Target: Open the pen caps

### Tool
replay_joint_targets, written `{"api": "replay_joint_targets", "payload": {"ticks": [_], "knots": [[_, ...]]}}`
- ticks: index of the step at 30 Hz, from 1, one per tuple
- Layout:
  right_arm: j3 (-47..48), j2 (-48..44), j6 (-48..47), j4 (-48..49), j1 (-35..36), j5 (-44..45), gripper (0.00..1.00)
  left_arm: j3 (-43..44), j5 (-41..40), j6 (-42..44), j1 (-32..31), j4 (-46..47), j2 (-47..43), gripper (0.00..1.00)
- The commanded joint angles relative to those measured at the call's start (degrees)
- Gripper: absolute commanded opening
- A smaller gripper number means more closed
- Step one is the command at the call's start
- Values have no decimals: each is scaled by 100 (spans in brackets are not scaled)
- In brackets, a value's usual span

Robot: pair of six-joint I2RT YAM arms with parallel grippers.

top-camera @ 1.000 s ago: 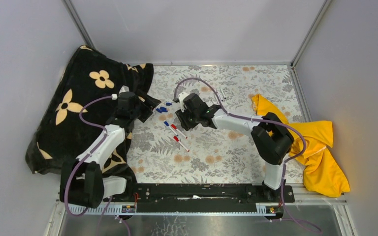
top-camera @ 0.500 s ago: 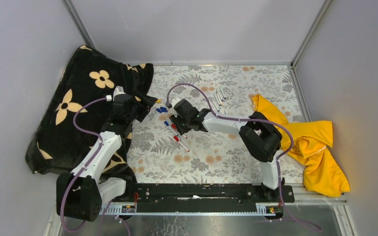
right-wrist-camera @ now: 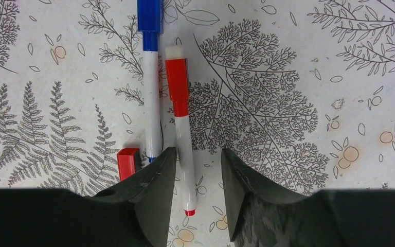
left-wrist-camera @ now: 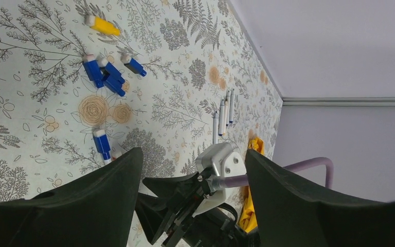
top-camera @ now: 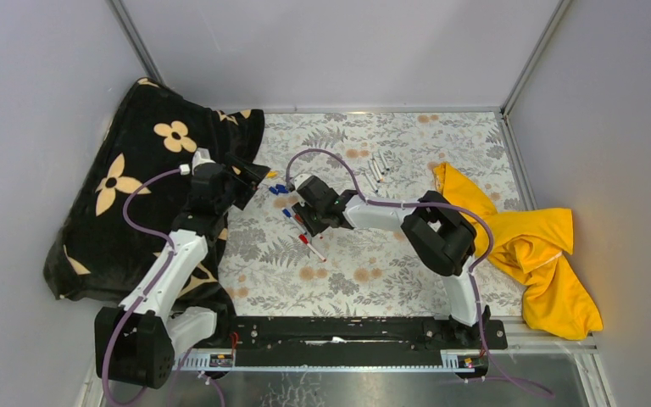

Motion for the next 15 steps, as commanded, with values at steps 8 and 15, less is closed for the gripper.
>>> {"api": "replay_joint_targets", "payload": {"ticks": [8,15], "knots": [[557,271,108,-670,142,165,38,-16,-320,-122,-23,63,-219,80],[674,474,241,-948,147,35,29,-41,-358,-156,-23,63,-249,81]]}}
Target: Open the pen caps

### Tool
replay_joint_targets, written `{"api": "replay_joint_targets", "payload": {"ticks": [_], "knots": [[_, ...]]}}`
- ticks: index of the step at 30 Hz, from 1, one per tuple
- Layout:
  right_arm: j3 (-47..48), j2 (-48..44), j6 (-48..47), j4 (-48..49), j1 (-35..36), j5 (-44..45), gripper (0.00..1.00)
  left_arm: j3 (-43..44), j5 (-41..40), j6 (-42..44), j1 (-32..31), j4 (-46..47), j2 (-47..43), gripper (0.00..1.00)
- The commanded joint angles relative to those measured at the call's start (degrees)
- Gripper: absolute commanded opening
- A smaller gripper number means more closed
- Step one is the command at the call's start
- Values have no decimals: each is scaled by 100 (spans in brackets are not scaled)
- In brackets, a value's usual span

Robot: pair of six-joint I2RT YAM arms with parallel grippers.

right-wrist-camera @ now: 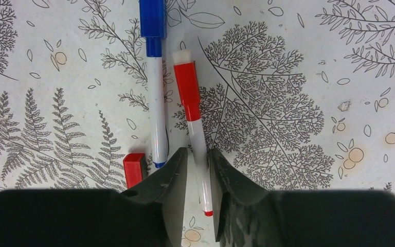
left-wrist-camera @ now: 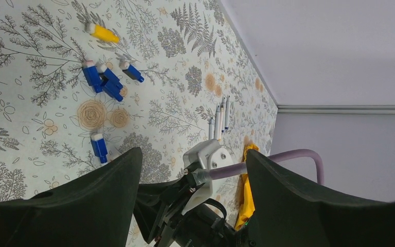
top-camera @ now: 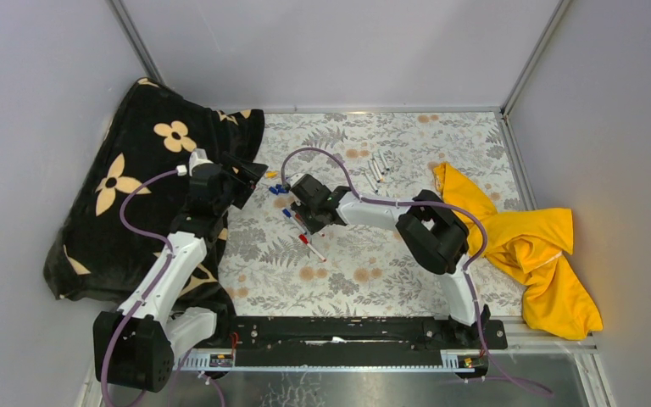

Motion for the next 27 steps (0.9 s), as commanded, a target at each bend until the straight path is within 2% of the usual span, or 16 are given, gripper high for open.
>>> {"api": "replay_joint_targets", "payload": {"ticks": [1,3,6,7,12,19,27], "knots": [[98,191,178,-323,80,-78,26,-31,-212,-63,-23,69,-99,81],[94,210,203,-384,79,-82,19,-23,-213,-57,-23,63,-84,81],[38,149,213,-429,80,-29,1,-33,-264,-64,-23,57,-66,82],[1,82,213,-412,78,-5,0,-47,-271,-63,-23,52,-62,82],[-352,-513,120,-86,75,12,0,-42,-185,-14,-24,119,126,86],[-451,-1291,20,57,54,-25,0,-17,164,91,-23,266,420,86],[-369,-1796,130,98,-151,-632,0,105,786,400,-38,588,753,85]]}}
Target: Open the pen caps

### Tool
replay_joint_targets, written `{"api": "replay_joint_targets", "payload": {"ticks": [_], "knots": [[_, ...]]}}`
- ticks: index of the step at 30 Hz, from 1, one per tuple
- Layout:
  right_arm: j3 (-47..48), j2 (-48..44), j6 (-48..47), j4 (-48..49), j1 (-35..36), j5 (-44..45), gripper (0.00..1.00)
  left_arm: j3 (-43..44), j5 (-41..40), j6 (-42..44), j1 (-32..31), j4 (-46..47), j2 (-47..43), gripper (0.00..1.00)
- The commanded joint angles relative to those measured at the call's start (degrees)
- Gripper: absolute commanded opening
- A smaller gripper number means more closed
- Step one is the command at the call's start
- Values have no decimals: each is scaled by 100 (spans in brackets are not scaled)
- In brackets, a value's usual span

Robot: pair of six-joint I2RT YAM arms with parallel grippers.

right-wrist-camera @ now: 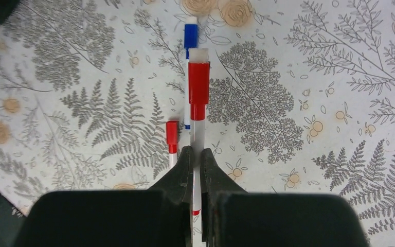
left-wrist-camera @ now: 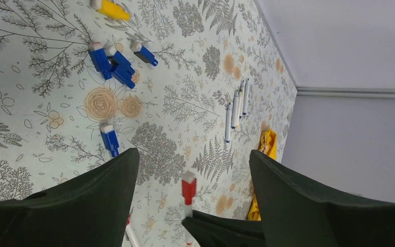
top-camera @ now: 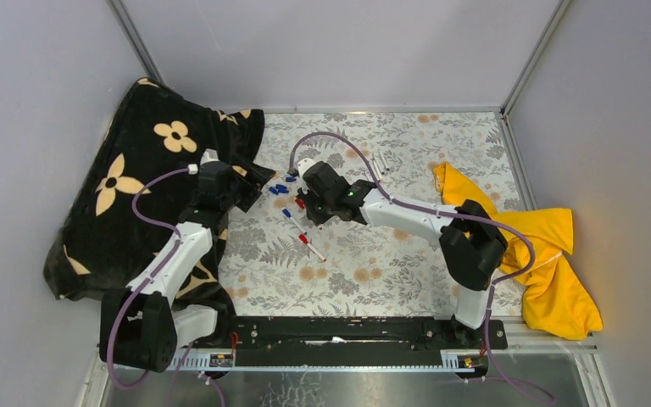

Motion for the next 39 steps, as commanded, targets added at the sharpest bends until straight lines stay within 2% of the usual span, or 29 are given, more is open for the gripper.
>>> {"api": "replay_joint_targets", "payload": {"ticks": [1,18,28,39], "knots": [[148,-436,61,121,-164,-548,0,135,488,294,-47,476,221,84],[833,-157,436,310,-561,-1888,0,430,959,315,-453,871,767,74],[883,-4,609,476,-723,-2352,0,358,1046,66,-471,1184,737,64],[703,-17,901,854,-928,-2847,0,305,1127,-21,-489,1307,772,60]]}}
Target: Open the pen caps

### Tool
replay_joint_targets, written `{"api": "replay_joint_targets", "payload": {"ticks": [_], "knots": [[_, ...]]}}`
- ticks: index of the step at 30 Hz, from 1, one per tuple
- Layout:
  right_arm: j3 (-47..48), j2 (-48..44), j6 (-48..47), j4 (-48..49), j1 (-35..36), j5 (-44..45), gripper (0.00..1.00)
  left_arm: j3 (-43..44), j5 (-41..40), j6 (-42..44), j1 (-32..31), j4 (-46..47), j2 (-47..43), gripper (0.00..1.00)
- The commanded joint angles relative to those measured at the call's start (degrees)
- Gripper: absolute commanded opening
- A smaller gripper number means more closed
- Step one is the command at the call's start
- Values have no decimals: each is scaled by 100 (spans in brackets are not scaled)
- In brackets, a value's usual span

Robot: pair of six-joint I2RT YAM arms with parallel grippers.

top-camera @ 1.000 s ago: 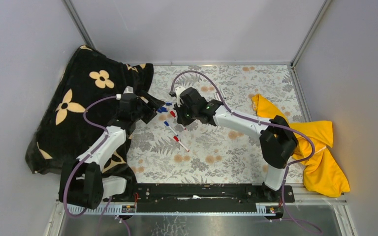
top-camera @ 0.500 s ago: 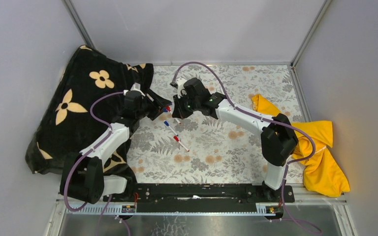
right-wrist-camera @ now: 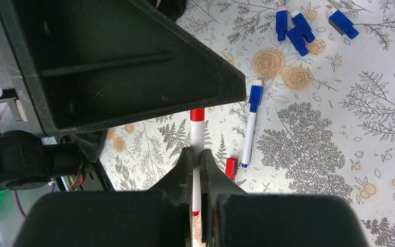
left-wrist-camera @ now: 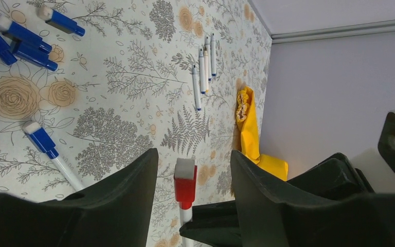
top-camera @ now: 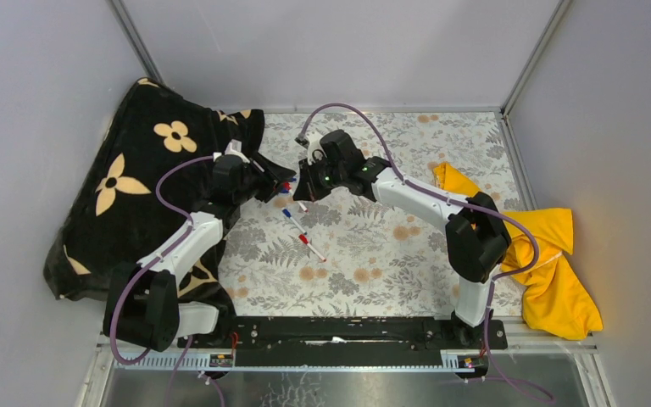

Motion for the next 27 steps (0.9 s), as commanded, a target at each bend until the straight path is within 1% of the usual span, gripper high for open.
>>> {"api": "replay_joint_targets", "payload": {"ticks": [1,7,16,22,23,26,27], "knots": [[68,-30,202,390,-120,-419,0,57,137,-113,-39,448,-3,58],[8,-6,247,452,-150,-535,0,35,212,-200,-56,591,-4,52],[-103,-10,313,555,-240,-573,0,2,218,-183,-72,589,-63,34],[-188,-63,333,602,-320,-556,0,-20,212,-124,-82,551,-70,25],[-201,-78,328,602,-332,-543,0,-30,197,-115,-83,543,-76,23],[-211,-133,298,579,-344,-482,0,-25,145,-79,-89,523,-87,8],[-218,-151,278,568,-348,-451,0,-16,117,-71,-91,496,-94,4]]}}
